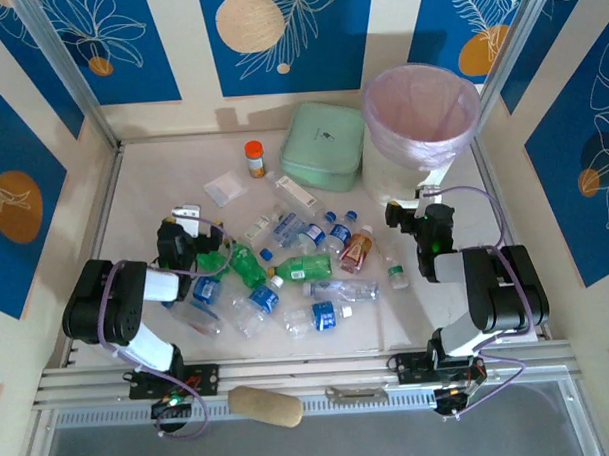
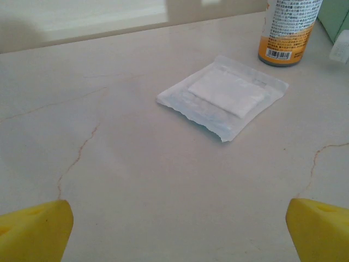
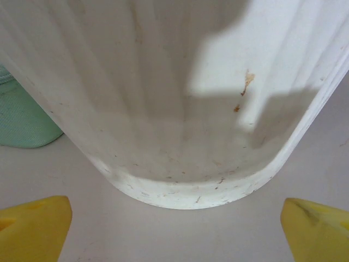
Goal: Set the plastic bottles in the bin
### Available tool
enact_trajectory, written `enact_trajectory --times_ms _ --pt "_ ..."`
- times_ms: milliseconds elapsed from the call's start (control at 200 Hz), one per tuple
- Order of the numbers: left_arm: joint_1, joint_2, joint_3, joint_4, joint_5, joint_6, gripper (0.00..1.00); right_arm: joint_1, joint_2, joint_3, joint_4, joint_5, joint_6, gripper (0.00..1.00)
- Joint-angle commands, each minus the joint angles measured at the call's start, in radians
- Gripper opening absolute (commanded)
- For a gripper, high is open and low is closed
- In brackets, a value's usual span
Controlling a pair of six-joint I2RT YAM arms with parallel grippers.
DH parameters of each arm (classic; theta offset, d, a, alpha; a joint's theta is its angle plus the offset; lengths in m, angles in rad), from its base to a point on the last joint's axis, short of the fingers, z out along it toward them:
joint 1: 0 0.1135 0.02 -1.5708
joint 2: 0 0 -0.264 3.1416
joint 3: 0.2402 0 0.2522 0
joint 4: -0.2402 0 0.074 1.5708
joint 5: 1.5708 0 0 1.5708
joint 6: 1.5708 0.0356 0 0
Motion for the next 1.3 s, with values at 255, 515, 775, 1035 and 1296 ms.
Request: enact_trajectory --times_ms 255,515,775,1035,1296 --pt "0.020 -0.015 0.012 -0.007 0.016 -0.008 1.00 0.008 0.001 -0.003 0.007 0.009 0.004 0.99" --pt "0.029 -0.013 0.017 -0.017 0.035 -0.013 1.00 0.004 0.001 0.000 0.002 0.000 0.006 0.99" --pt "0.034 -0.011 0.021 -0.023 0.045 -0.016 1.00 0.003 0.001 0.000 0.002 0.000 0.007 0.99" --pt "0.034 -0.078 0.034 -0.092 0.035 -0.019 1.00 0.062 -0.097 0.030 -0.124 0.039 -0.052 1.00" --pt "0.027 -0.288 0.197 -0.508 -0.092 -0.193 1.00 0.135 -0.323 0.191 -0.571 0.104 0.040 0.99"
